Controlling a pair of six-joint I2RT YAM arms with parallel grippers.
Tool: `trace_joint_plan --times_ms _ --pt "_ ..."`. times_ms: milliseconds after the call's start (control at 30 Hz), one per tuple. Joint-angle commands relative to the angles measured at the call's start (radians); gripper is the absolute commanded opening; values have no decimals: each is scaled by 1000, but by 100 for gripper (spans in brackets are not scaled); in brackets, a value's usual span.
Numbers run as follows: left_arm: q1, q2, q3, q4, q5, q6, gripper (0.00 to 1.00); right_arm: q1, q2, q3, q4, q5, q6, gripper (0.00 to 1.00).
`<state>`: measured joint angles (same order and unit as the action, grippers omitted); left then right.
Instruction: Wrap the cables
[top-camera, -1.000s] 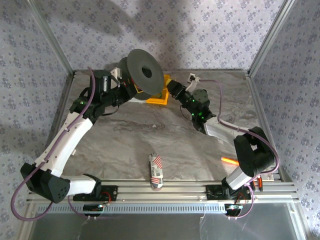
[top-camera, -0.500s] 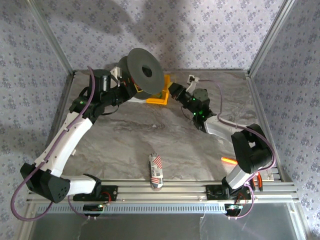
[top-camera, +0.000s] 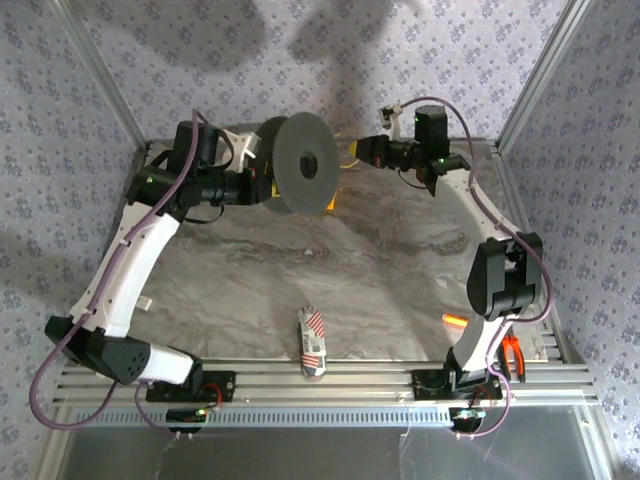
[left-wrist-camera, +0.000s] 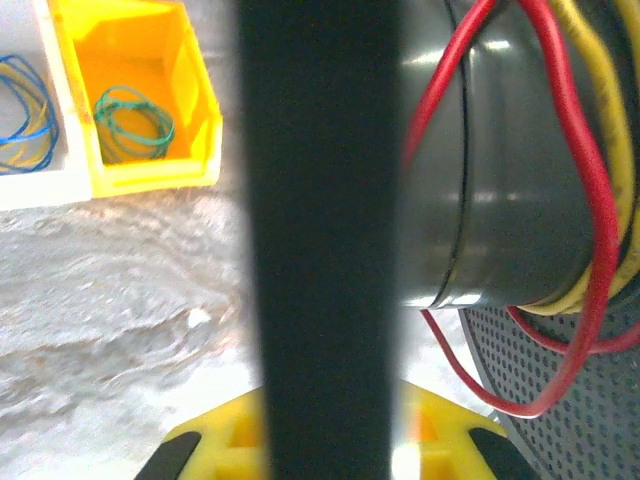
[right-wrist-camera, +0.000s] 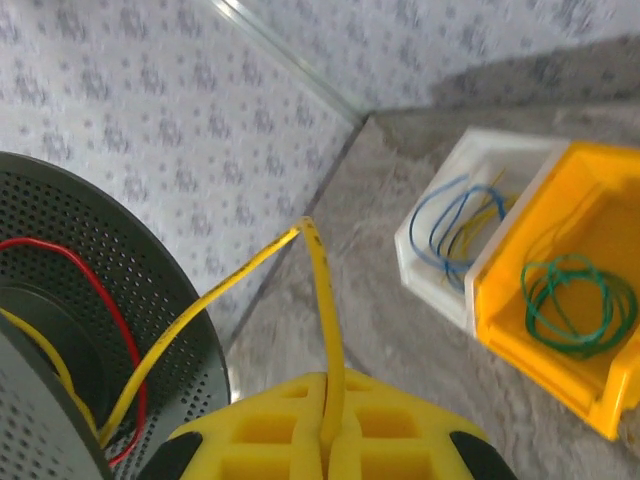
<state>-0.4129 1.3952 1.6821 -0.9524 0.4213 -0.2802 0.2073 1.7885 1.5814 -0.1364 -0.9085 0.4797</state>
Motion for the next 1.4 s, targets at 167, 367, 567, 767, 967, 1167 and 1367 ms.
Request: trace_joint_plan --times_ms 167,367,567,767,967,1167,1367 --pt "-90 41 90 -358 -477 293 0 -64 49 122 -343 -165 -170 0" --pt "-220 103 59 -407 -868 375 0 -66 37 145 -360 -198 -159 0" --pt "-299 242 51 -491 -1153 390 0 -15 4 120 -268 -224 -74 0" --pt "-300 354 121 -529 -1199 358 0 54 -69 91 -128 -227 52 0" --pt "-282 469 298 -578 -1184 273 0 170 -138 61 -47 -192 118 0" --pt "-214 543 496 -613 -1093 156 0 289 -205 -79 88 -122 191 0" --pt "-170 580 593 -587 -999 118 0 390 -222 -197 209 -38 260 0"
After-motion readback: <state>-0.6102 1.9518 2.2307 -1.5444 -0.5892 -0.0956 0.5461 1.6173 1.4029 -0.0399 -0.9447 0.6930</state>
